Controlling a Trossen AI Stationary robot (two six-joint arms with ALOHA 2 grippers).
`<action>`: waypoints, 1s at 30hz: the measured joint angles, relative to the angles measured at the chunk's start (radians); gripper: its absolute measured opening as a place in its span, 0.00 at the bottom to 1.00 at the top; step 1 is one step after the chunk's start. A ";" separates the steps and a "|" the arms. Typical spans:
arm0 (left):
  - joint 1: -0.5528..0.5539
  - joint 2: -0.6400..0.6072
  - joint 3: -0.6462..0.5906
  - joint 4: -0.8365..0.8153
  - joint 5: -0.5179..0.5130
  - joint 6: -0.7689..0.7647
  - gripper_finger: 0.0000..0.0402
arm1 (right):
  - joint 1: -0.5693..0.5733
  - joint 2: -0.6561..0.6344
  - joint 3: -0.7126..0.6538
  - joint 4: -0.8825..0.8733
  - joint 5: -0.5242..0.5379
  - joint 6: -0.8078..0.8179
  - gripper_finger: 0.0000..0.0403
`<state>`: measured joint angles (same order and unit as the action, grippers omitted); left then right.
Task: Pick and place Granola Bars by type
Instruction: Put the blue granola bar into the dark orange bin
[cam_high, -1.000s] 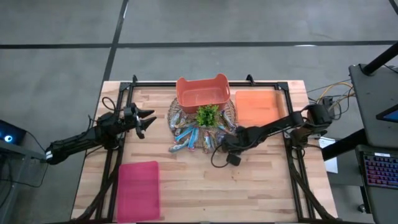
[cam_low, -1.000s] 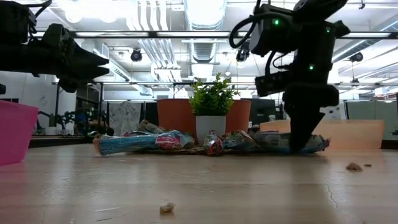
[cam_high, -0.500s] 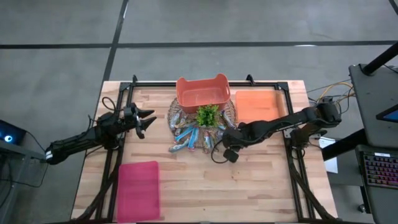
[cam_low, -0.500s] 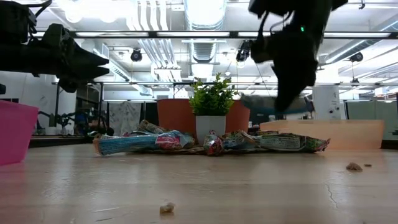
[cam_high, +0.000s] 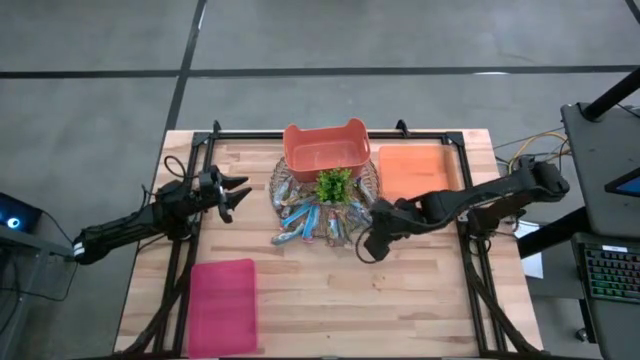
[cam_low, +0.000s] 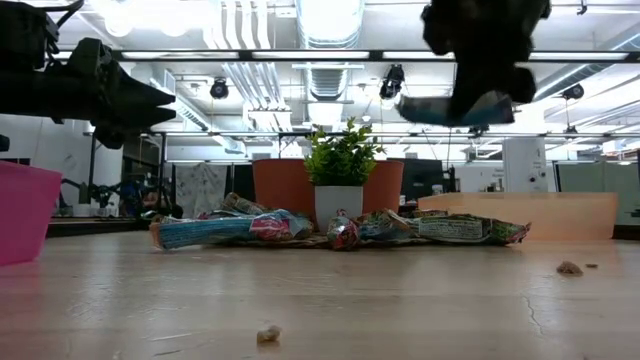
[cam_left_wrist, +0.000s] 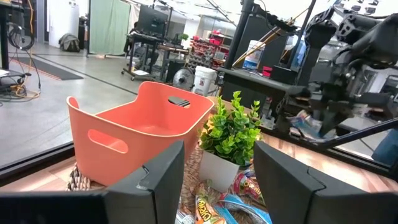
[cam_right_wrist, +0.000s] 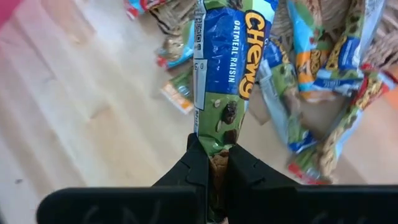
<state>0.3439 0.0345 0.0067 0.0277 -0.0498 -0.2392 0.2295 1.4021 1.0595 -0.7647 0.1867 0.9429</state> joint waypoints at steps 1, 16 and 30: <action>0.000 0.000 0.000 0.000 0.000 0.000 0.43 | 0.013 -0.010 0.000 0.000 0.000 0.020 0.03; 0.000 0.000 0.000 0.000 0.000 0.000 0.43 | 0.175 -0.053 -0.001 0.002 0.117 0.267 0.03; 0.000 0.000 0.000 0.000 0.000 0.000 0.43 | -0.075 -0.001 0.168 -0.119 0.131 0.185 0.03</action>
<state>0.3442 0.0345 0.0071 0.0277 -0.0498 -0.2394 0.1547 1.4012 1.2278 -0.8841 0.3177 1.1278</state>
